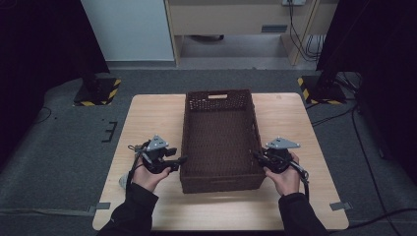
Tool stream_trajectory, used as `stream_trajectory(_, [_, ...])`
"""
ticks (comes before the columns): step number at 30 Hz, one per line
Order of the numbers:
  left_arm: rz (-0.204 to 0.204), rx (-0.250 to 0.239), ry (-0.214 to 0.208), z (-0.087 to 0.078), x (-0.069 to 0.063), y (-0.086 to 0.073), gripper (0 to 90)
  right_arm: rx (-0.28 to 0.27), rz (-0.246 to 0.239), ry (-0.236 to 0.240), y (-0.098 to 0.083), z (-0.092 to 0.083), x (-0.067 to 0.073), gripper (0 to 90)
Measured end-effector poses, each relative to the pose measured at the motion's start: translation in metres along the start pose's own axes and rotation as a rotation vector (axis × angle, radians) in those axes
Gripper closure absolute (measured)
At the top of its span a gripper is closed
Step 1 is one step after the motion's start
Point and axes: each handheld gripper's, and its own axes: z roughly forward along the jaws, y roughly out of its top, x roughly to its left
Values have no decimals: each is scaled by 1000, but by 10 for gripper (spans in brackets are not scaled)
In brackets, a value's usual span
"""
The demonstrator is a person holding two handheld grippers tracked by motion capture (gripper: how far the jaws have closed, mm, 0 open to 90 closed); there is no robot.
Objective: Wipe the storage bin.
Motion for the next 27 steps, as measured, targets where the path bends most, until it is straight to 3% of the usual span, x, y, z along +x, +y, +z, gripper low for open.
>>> stream_trajectory(3, [13, 10, -11, 4, -5, 0, 462, -3, 3, -1, 0, 1, -1, 692])
stream_trajectory(5, [33, 22, 9, 8, -11, -2, 485, -11, 18, 3, 0, 1, -2, 686])
stream_trajectory(10, [16, 16, 15, 8, -14, -5, 496, -16, 12, -29, -1, -3, -2, 563])
stream_trajectory(13, [19, 20, 15, 7, -19, -5, 496, -26, 7, -29, -3, -9, -2, 540])
stream_trajectory(16, [15, 18, 18, 7, -21, -6, 495, -73, 53, -5, -1, -22, -4, 526])
stream_trajectory(20, [4, 10, 15, 6, -22, -7, 495, -57, 63, -2, -1, -31, -4, 556])
stream_trajectory(22, [16, 5, 2, 5, -20, -6, 484, -18, 50, 15, -7, -29, -1, 614])
stream_trajectory(24, [22, -1, -2, 4, -19, -5, 450, -12, 46, 10, -8, -26, 1, 639])
stream_trajectory(27, [30, -27, 34, 1, -14, -2, 423, 8, 34, -12, -6, -24, 4, 666])
